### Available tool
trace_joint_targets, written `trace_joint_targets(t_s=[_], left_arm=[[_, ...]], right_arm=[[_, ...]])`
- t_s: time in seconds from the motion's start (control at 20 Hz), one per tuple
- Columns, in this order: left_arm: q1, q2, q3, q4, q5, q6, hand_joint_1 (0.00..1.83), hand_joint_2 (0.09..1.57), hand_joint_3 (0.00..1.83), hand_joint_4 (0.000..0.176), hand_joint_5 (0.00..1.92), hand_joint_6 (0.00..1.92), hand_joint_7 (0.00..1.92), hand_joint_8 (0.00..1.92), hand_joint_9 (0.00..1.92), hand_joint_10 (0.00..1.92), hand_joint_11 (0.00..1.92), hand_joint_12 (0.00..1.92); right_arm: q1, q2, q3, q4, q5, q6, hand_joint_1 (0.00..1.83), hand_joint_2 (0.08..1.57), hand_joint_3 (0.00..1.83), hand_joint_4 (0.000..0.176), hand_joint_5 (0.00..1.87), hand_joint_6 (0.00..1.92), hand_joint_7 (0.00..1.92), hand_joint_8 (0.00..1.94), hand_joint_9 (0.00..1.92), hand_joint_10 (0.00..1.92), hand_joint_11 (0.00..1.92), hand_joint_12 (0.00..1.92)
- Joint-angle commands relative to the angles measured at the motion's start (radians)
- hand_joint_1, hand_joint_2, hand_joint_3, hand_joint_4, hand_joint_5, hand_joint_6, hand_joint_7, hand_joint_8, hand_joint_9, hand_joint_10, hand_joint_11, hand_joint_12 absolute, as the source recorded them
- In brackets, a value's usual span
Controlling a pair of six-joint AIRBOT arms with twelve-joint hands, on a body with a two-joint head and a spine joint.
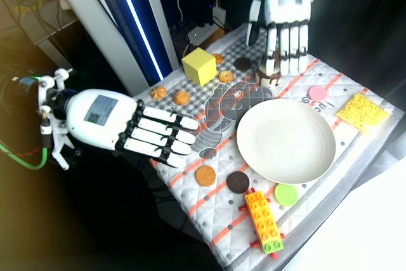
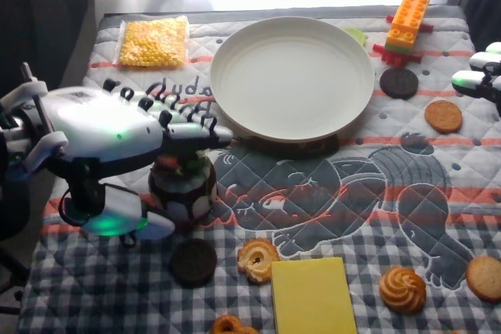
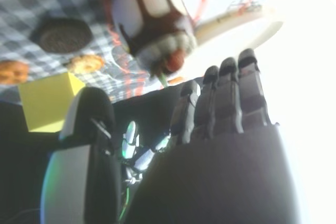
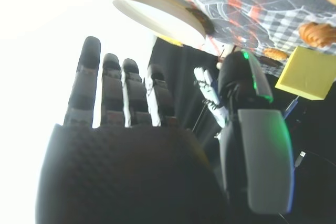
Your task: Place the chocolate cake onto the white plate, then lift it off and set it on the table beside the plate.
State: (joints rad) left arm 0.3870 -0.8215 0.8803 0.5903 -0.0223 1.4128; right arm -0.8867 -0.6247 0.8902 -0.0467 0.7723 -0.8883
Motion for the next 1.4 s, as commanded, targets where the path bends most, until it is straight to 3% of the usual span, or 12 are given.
trace_joint_targets(t_s=[0.0, 0.15, 0.2, 0.25, 0.35, 0.6, 0.7, 0.75, 1.05, 1.1, 1.25, 1.35], left_arm=[[0.000, -0.005, 0.008, -0.008, -0.059, -0.001, 0.81, 1.13, 0.00, 0.080, 0.19, 0.01, 0.22, 0.01, 0.23, 0.04, 0.00, 0.71], [0.022, -0.028, 0.031, -0.035, -0.050, -0.002, 1.01, 1.13, 0.00, 0.053, 0.40, 0.02, 0.38, 0.07, 0.17, 0.82, 0.02, 1.57], [0.024, -0.033, 0.038, -0.045, -0.049, -0.002, 1.14, 1.12, 0.00, 0.019, 0.45, 0.27, 0.34, 0.44, 0.16, 1.16, 0.07, 1.71], [0.025, -0.037, 0.042, -0.052, -0.049, -0.002, 1.05, 1.28, 0.00, 0.000, 0.56, 1.30, 0.21, 1.10, 0.11, 1.57, 0.12, 1.88], [0.025, -0.040, 0.045, -0.057, -0.054, -0.001, 0.99, 1.43, 0.01, 0.012, 0.47, 1.72, 0.41, 1.85, 0.16, 1.89, 0.27, 1.92], [0.003, -0.030, 0.039, -0.063, -0.094, -0.002, 0.99, 1.39, 0.00, 0.000, 0.49, 1.72, 0.03, 1.83, 0.04, 1.92, 0.15, 1.92], [-0.020, -0.020, 0.031, -0.051, -0.109, -0.002, 1.02, 1.41, 0.00, 0.000, 0.52, 1.76, 0.35, 1.78, 0.06, 1.92, 0.17, 1.92], [-0.043, -0.020, 0.032, -0.047, -0.115, -0.002, 0.90, 1.44, 0.01, 0.000, 0.44, 1.79, 0.07, 1.76, 0.06, 1.91, 0.22, 1.92], [-0.164, -0.059, 0.069, -0.031, -0.126, -0.001, 0.98, 1.37, 0.00, 0.000, 0.52, 1.66, 0.09, 1.46, 0.16, 1.64, 0.17, 1.87], [-0.182, -0.078, 0.088, -0.031, -0.121, -0.001, 1.09, 1.27, 0.00, 0.000, 0.21, 1.53, 0.05, 1.42, 0.06, 1.59, 0.10, 1.86], [-0.214, -0.144, 0.146, -0.141, -0.101, 0.097, 1.13, 1.20, 0.00, 0.050, 0.06, 1.55, 0.00, 1.58, 0.00, 1.74, 0.07, 1.92], [-0.223, -0.191, 0.188, -0.273, -0.096, 0.209, 1.19, 1.17, 0.00, 0.000, 0.10, 1.61, 0.01, 1.68, 0.09, 1.77, 0.23, 1.92]], right_arm=[[0.014, 0.003, 0.006, 0.020, 0.110, 0.005, 0.62, 1.21, 0.00, 0.026, 0.00, 0.00, 0.00, 0.00, 0.00, 0.00, 0.00, 0.19], [0.014, 0.003, 0.006, 0.020, 0.110, 0.006, 0.60, 1.20, 0.00, 0.000, 0.00, 0.00, 0.00, 0.00, 0.00, 0.00, 0.00, 0.43], [0.013, 0.003, 0.005, 0.020, 0.110, 0.006, 0.57, 1.20, 0.00, 0.008, 0.00, 0.00, 0.00, 0.00, 0.00, 0.00, 0.00, 0.37], [0.013, 0.003, 0.005, 0.020, 0.110, 0.007, 0.59, 1.21, 0.00, 0.023, 0.00, 0.00, 0.00, 0.00, 0.00, 0.00, 0.00, 0.23], [0.012, 0.002, 0.006, 0.020, 0.110, 0.008, 0.56, 1.21, 0.00, 0.030, 0.00, 0.00, 0.00, 0.00, 0.00, 0.00, 0.00, 0.12], [0.008, 0.001, 0.008, 0.020, 0.110, 0.010, 0.51, 1.20, 0.00, 0.032, 0.00, 0.00, 0.00, 0.00, 0.00, 0.00, 0.04, 0.02], [0.008, -0.001, 0.009, 0.020, 0.110, 0.010, 0.51, 1.20, 0.00, 0.033, 0.00, 0.00, 0.00, 0.00, 0.00, 0.00, 0.02, 0.02], [0.008, -0.001, 0.010, 0.020, 0.110, 0.010, 0.50, 1.20, 0.00, 0.035, 0.00, 0.00, 0.00, 0.00, 0.00, 0.00, 0.01, 0.02], [0.008, -0.003, 0.010, 0.026, 0.111, 0.011, 0.48, 1.18, 0.00, 0.055, 0.00, 0.00, 0.00, 0.00, 0.00, 0.00, 0.00, 0.28], [0.009, -0.005, 0.011, 0.027, 0.112, 0.011, 0.47, 1.19, 0.00, 0.065, 0.00, 0.00, 0.00, 0.00, 0.00, 0.00, 0.00, 0.28], [0.009, -0.007, 0.012, 0.027, 0.113, 0.011, 0.47, 1.20, 0.00, 0.050, 0.00, 0.00, 0.00, 0.00, 0.03, 0.01, 0.00, 0.43], [0.009, -0.010, 0.013, 0.028, 0.114, 0.013, 0.50, 1.20, 0.00, 0.046, 0.00, 0.00, 0.00, 0.00, 0.00, 0.00, 0.00, 0.23]])
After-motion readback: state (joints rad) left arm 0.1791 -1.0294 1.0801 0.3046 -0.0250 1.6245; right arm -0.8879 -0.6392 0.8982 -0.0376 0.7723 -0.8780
